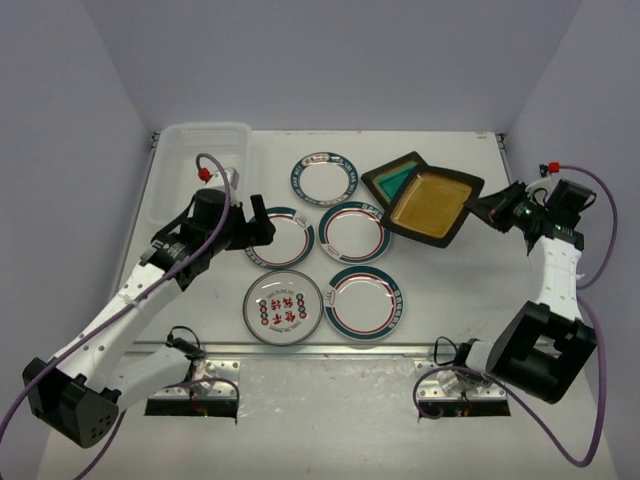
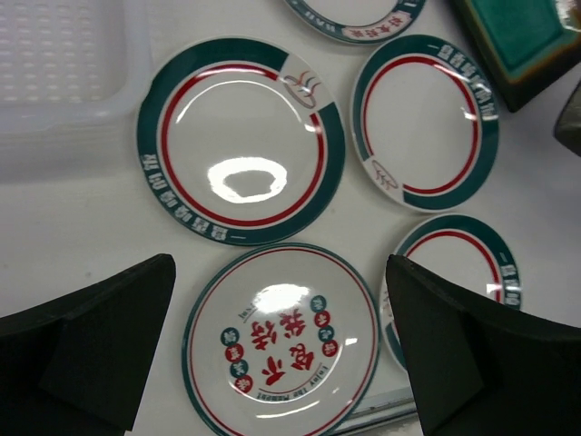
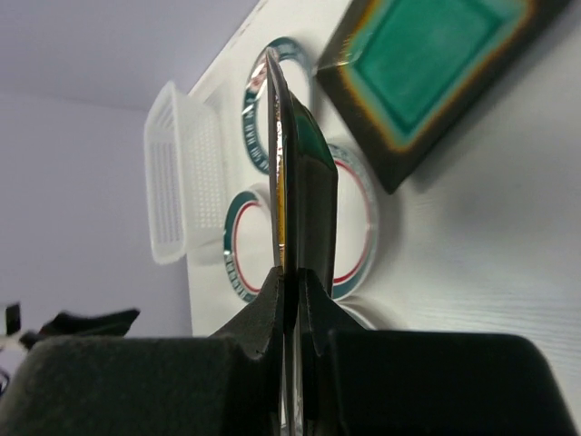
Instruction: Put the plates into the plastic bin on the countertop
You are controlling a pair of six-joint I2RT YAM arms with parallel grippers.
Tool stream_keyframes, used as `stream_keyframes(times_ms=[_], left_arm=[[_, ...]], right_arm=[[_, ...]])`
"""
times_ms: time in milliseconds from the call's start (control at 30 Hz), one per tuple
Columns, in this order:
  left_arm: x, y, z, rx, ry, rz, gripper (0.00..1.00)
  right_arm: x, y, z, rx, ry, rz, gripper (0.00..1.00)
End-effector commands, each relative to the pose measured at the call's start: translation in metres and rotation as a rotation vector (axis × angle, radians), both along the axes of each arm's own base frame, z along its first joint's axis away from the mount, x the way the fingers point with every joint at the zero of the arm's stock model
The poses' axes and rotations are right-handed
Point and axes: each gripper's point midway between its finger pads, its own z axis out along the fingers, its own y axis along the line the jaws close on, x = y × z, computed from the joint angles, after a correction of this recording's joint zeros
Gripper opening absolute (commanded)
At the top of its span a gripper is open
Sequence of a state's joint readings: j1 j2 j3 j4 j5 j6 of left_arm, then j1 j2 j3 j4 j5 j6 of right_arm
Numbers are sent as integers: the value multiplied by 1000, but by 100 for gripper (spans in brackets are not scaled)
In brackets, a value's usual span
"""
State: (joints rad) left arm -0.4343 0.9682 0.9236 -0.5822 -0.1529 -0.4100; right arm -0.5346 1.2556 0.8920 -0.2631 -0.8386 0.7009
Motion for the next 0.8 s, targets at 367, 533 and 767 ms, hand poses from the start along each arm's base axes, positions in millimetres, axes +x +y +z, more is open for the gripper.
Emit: stream_keyframes(times_ms=[367, 533, 767], left_arm=[[0, -116, 96, -637, -104, -600, 100], [3, -120, 106, -694, -161, -618, 100], [5, -122, 105, -718, -174, -616, 81]], right_arm=[[-41, 155, 120, 137, -445, 633, 0], [-56, 185, 130, 170, -484, 725, 0], [-66, 203, 147, 215, -520, 789, 0]])
